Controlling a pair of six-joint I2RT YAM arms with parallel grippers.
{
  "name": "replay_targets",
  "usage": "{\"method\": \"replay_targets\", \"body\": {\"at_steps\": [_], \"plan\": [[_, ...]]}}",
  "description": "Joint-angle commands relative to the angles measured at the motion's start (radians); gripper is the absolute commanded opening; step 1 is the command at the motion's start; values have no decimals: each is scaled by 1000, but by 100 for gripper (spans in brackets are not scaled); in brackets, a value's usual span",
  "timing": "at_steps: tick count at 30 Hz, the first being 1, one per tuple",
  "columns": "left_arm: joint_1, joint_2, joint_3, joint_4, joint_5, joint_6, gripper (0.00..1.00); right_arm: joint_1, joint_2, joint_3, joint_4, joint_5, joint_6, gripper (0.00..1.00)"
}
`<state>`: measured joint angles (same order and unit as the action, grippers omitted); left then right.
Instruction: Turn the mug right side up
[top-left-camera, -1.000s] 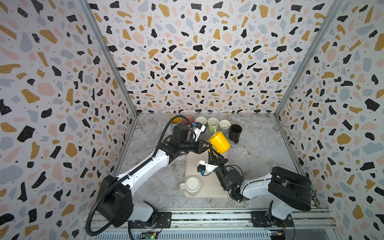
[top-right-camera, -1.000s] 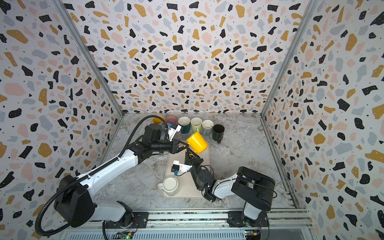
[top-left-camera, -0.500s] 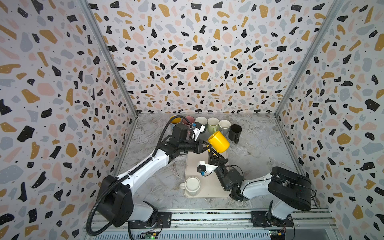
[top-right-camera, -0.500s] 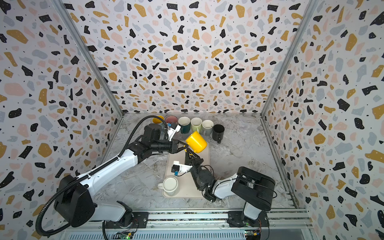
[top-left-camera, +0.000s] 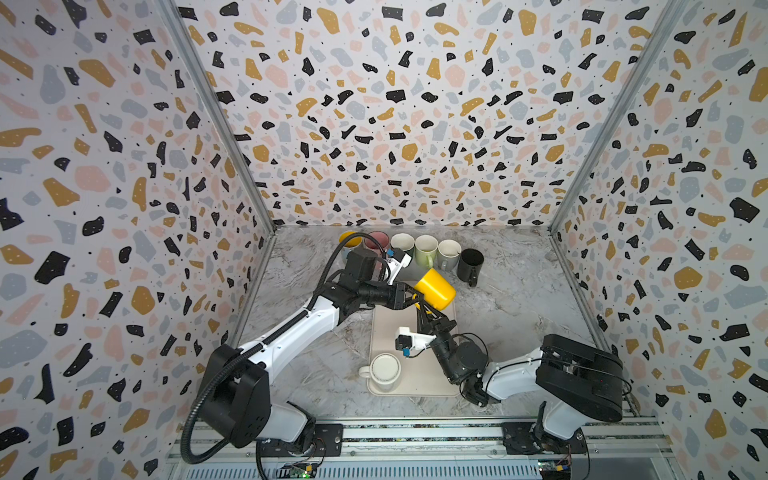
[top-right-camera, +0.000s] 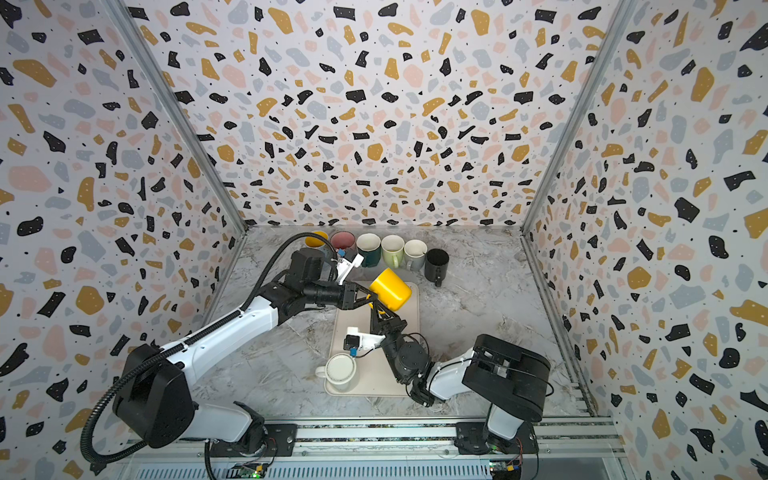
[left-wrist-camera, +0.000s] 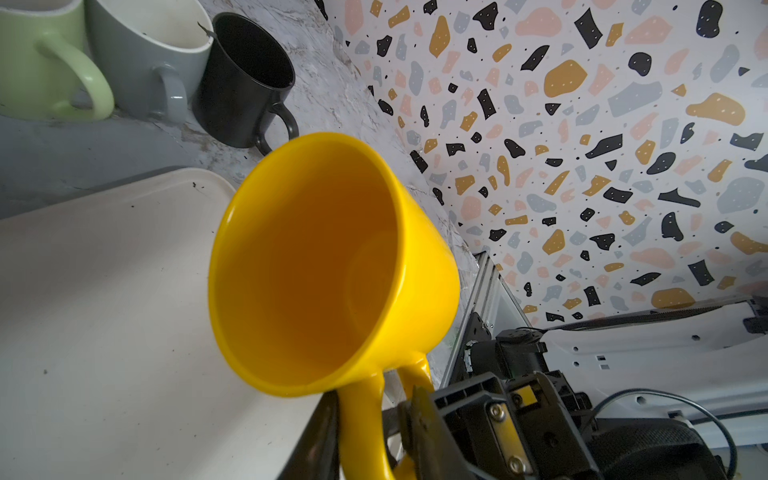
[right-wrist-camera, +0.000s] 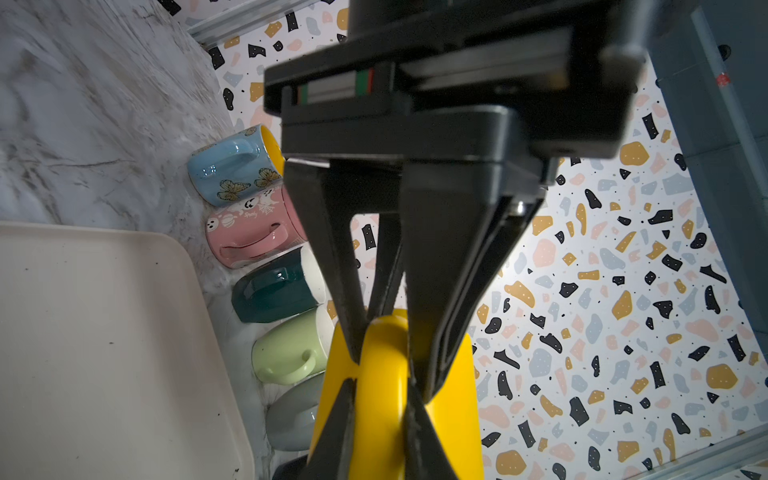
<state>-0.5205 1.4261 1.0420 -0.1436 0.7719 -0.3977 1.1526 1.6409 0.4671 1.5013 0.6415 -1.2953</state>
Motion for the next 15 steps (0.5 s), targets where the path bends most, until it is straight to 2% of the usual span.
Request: {"method": "replay_targets", "body": {"at_steps": [1,5,8,15], "plan": [[-26,29,-34,27,76,-11,18,24,-41,41,376,-78,-32,0],[-55,34,-51,61,102,-31,0,25,-21,51,376,-76,-32,0],[-71,25,-73,74,93,-36,0,24,-9,59,376,-62,-33,0],[-72,-9,-110,45,-76,-42,0,23,-4,62,375,10,-34,1]]}}
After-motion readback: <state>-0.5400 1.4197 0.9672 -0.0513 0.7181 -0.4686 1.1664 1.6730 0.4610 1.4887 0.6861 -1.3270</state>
